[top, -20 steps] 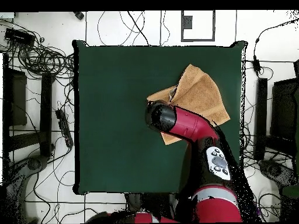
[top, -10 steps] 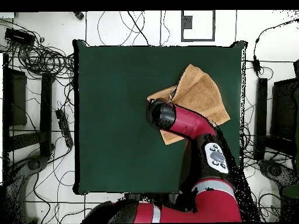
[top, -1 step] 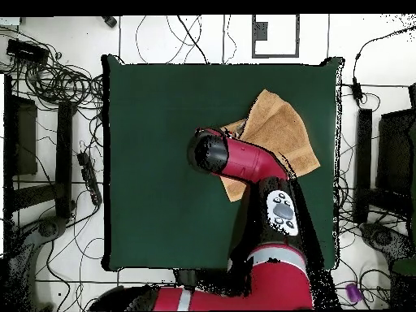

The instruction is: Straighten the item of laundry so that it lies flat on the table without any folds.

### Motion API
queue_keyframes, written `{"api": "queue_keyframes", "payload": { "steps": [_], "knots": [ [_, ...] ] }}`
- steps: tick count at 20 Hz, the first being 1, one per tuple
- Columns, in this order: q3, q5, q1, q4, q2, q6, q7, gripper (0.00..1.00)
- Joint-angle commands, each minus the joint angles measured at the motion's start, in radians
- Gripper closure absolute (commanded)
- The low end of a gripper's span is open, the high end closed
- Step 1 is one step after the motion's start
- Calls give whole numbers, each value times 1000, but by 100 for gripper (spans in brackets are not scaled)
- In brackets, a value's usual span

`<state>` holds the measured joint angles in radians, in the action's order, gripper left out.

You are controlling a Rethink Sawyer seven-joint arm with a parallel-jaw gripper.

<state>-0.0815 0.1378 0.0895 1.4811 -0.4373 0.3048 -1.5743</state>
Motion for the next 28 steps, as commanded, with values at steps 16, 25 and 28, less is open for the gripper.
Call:
{"api": "queue_keyframes", "payload": {
  "steps": [16, 25, 28],
  "knots": [
    [101, 32, 1, -155, 99, 71, -142, 0],
    [65, 23, 2, 28, -80, 130, -164, 0],
    [47, 16, -3, 70, -132, 130, -164, 0]
  ]
}}
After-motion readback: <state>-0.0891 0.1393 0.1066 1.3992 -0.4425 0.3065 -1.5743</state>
